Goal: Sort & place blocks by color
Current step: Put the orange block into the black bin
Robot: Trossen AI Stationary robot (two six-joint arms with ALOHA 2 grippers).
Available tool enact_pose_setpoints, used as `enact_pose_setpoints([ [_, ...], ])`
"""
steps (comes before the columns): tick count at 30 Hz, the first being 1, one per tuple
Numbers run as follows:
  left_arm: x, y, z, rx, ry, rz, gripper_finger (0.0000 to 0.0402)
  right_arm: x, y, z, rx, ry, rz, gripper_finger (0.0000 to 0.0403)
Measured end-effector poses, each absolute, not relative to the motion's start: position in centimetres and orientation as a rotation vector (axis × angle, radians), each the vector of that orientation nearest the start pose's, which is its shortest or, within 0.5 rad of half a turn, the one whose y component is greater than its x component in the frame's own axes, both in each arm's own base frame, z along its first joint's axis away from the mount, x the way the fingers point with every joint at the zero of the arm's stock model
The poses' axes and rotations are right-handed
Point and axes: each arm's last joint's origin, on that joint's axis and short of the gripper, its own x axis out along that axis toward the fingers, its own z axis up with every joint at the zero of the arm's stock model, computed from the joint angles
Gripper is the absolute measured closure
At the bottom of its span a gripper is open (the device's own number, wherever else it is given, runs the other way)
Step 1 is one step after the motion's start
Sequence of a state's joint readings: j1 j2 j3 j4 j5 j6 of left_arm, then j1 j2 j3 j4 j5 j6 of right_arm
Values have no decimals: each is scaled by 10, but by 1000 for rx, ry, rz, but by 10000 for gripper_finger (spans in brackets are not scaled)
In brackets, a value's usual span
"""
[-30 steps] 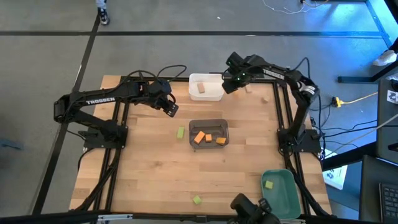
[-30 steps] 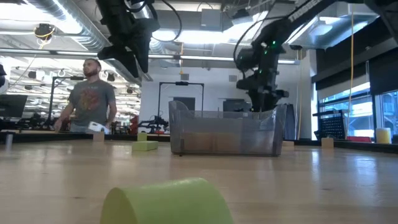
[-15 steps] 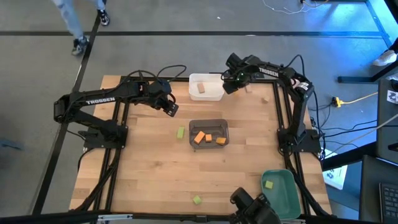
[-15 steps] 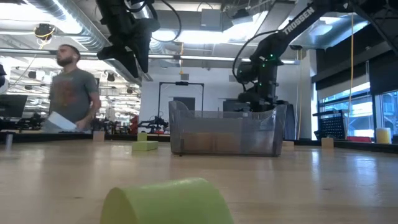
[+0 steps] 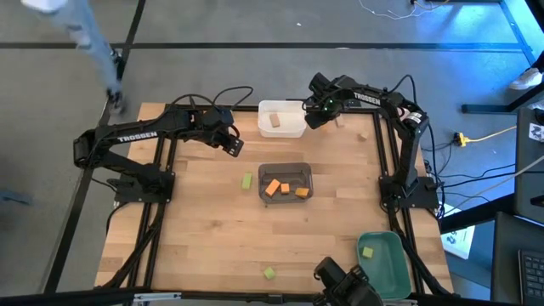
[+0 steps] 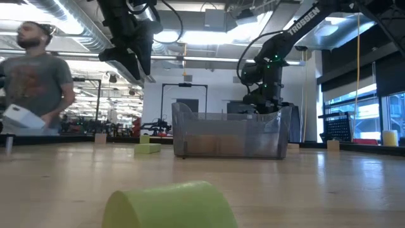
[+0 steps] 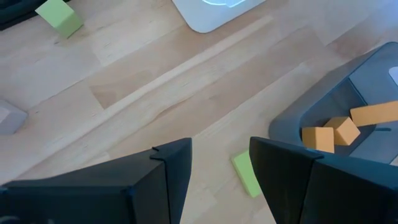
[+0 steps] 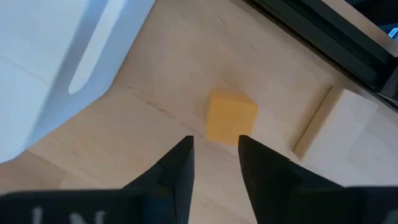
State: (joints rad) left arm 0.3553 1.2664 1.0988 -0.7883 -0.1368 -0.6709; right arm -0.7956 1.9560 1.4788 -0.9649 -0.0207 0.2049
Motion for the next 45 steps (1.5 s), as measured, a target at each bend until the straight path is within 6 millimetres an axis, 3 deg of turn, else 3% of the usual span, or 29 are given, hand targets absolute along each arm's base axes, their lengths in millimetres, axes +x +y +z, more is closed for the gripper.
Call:
enact_pose_setpoints([
  [14,231,90,295,-689,783,750,249,265,-270,190,804,1277,-828,208],
  [24,232,89,295,-702,789,726,249,269,-277,155,735,1392,-858,206],
  [40,232,88,295,-717,795,702,249,276,-284,151,727,1304,-834,206],
  [45,232,88,295,-717,795,702,249,278,-286,152,621,1318,-744,206],
])
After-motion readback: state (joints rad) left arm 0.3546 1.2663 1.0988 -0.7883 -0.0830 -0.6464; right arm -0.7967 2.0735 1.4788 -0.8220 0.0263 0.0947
